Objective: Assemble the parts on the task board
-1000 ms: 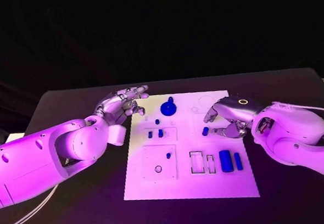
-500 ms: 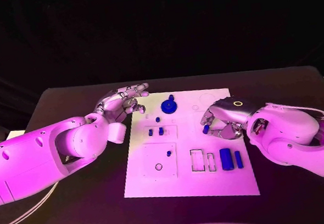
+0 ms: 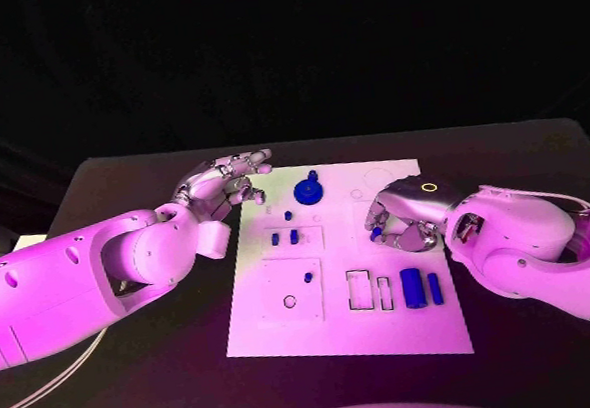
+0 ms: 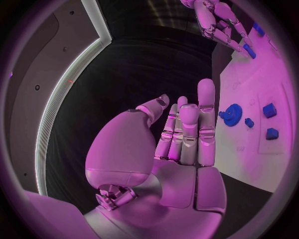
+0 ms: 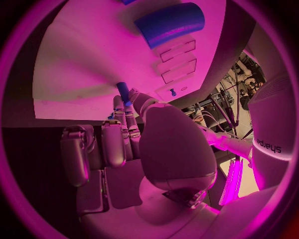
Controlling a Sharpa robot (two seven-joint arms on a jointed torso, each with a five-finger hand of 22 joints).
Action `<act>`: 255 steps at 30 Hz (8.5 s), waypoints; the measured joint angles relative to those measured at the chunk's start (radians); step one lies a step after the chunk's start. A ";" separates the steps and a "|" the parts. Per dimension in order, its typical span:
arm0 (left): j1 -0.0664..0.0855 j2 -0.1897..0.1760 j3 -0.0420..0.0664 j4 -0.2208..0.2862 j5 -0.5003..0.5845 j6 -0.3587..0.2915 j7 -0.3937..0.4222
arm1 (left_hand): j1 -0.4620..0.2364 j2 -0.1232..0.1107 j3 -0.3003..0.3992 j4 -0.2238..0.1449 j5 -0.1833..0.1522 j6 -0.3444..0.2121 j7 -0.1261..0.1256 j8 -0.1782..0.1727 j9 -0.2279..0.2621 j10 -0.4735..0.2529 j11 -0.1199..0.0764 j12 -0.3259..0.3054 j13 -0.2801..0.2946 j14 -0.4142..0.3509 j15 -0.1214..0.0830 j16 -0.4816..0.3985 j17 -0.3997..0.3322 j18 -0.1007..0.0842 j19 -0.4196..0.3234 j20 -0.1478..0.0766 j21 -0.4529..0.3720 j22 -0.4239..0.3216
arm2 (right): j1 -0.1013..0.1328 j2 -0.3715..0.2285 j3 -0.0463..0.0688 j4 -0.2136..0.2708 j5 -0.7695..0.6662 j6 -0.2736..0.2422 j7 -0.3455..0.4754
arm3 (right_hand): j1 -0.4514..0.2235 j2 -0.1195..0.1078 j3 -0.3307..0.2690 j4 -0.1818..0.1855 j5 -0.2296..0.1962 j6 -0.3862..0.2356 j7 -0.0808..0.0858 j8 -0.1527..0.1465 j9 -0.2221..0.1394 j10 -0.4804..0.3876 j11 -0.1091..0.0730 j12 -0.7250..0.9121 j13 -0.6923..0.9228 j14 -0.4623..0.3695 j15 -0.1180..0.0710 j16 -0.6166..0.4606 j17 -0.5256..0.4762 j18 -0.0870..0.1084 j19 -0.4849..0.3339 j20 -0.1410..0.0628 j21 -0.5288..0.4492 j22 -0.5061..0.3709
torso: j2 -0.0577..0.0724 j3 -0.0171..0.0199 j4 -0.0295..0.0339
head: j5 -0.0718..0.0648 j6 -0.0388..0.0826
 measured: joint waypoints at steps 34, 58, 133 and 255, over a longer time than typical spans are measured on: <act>0.000 -0.005 -0.001 0.000 -0.001 0.001 -0.005 | 0.000 0.000 0.000 -0.005 0.000 -0.009 0.002 0.004 0.000 -0.004 0.004 0.006 0.000 -0.003 0.003 0.004 -0.001 0.000 -0.004 0.004 0.000 0.000 | 0.021 -0.049 0.010 0.078 0.008 -0.065 0.000 | 0.025 0.033 0.020 -0.020 -0.005 0.039 -0.001 0.002 0.011 0.028 0.007 -0.014 0.001 0.004 -0.011 0.000 -0.003 0.000 0.000 -0.014 0.000 0.000 | -0.003 -0.0022 0.0003 | 0.002 0.003; 0.000 0.005 -0.001 -0.003 -0.001 0.001 -0.008 | -0.004 0.004 0.000 -0.005 0.000 -0.009 0.002 0.004 0.000 -0.007 0.000 0.013 0.000 -0.003 0.003 0.004 -0.002 0.000 -0.004 0.004 0.000 0.000 | -0.058 0.151 -0.002 0.119 0.019 -0.095 0.026 | 0.025 0.033 0.027 -0.027 -0.008 0.036 0.003 -0.002 0.011 0.032 0.011 -0.023 -0.002 0.004 -0.010 0.000 -0.004 0.000 0.000 -0.014 0.000 -0.001 | -0.001 -0.0011 0.0010 | 0.033 -0.004; 0.000 0.006 -0.001 -0.008 -0.001 0.003 -0.011 | -0.004 0.004 0.000 -0.005 0.000 -0.009 0.002 0.008 0.000 -0.011 0.004 0.013 0.000 -0.003 0.003 0.004 -0.005 0.000 -0.004 0.004 0.000 0.000 | -0.108 0.280 -0.040 -0.012 -0.036 -0.042 0.030 | -0.046 -0.027 -0.101 0.005 0.002 -0.118 0.031 -0.019 -0.028 -0.210 0.060 -0.040 -0.005 0.004 0.036 -0.005 -0.025 0.015 -0.002 0.028 -0.035 -0.001 | -0.001 -0.0010 0.0000 | 0.044 -0.023; 0.000 -0.008 -0.009 0.000 -0.002 0.007 -0.016 | -0.009 0.009 0.000 -0.005 0.000 -0.016 0.002 0.016 0.000 -0.018 0.003 0.030 -0.001 -0.011 0.003 0.008 -0.011 0.000 -0.004 0.004 0.000 0.000 | -0.142 -0.100 -0.013 0.226 0.498 -0.309 -0.323 | -0.143 0.101 -0.530 0.165 0.378 -0.047 -0.032 0.186 0.190 0.243 -0.047 1.139 0.997 0.002 -0.055 0.132 0.053 0.000 0.000 -0.057 0.058 0.000 | -0.013 -0.0084 -0.0329 | -0.057 0.004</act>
